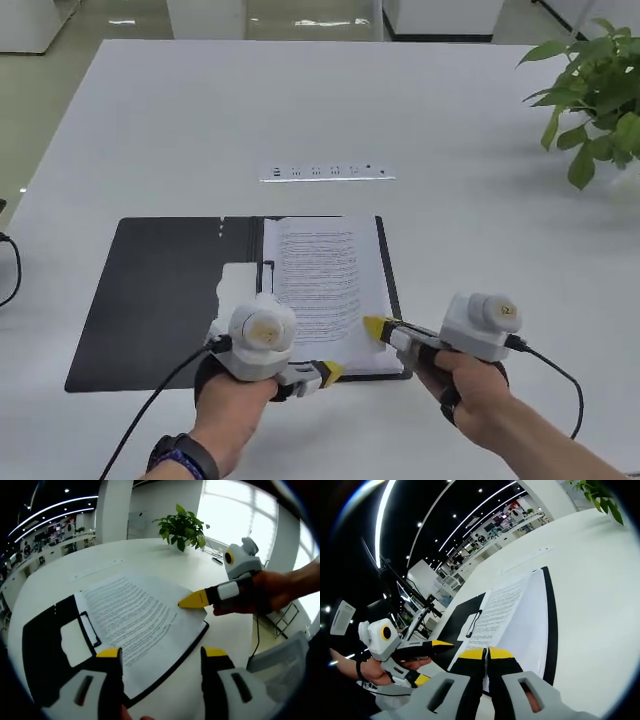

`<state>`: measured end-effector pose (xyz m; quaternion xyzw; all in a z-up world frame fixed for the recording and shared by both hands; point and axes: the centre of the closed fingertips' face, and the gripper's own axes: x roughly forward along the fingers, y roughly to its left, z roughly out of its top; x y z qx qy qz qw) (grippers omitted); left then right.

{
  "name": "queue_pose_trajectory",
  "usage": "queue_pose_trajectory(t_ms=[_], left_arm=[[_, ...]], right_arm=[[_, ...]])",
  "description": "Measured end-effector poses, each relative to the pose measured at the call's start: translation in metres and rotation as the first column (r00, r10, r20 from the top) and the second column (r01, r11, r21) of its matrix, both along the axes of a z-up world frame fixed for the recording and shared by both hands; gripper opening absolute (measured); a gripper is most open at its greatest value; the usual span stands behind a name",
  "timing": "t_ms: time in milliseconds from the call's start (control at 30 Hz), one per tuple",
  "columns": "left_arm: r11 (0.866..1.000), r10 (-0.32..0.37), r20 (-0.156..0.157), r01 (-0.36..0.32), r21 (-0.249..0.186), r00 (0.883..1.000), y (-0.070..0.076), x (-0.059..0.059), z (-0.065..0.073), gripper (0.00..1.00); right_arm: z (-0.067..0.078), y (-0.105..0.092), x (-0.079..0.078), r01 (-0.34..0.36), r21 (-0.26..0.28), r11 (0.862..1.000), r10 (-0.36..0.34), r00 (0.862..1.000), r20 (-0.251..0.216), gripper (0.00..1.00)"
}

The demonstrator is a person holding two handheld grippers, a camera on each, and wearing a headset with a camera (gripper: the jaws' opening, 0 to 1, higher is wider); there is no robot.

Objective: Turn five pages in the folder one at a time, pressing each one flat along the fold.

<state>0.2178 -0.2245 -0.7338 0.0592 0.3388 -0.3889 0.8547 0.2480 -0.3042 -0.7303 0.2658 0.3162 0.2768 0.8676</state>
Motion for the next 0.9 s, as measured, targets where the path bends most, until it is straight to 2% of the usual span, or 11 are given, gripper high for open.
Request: queue_pose_trajectory(t_ms=[133, 400, 767, 900], left_arm=[[0.999, 0.04, 0.013, -0.04, -0.022, 0.999, 0.012, 0.003, 0.009, 0.64], [0.996, 0.085, 0.047, -0.084, -0.039, 0.995, 0.03, 0.007, 0.025, 0.64], [0.99, 0.134, 0.088, -0.128, -0.063, 0.987, 0.054, 0.009, 0.047, 0.65], [0.989, 0.141, 0.095, -0.135, -0.066, 0.985, 0.06, 0.007, 0.05, 0.65]], right_arm=[[0.008, 0.005, 0.003, -0.005, 0.002, 1.0, 0.005, 1.0, 0.016, 0.0], [0.024, 0.017, 0.003, -0.025, 0.009, 1.0, 0.024, 0.998, 0.054, 0.0], [0.034, 0.03, 0.003, -0.034, 0.017, 0.999, 0.032, 0.996, 0.079, 0.0], [0.039, 0.037, 0.004, -0.041, 0.018, 0.999, 0.04, 0.995, 0.091, 0.0]])
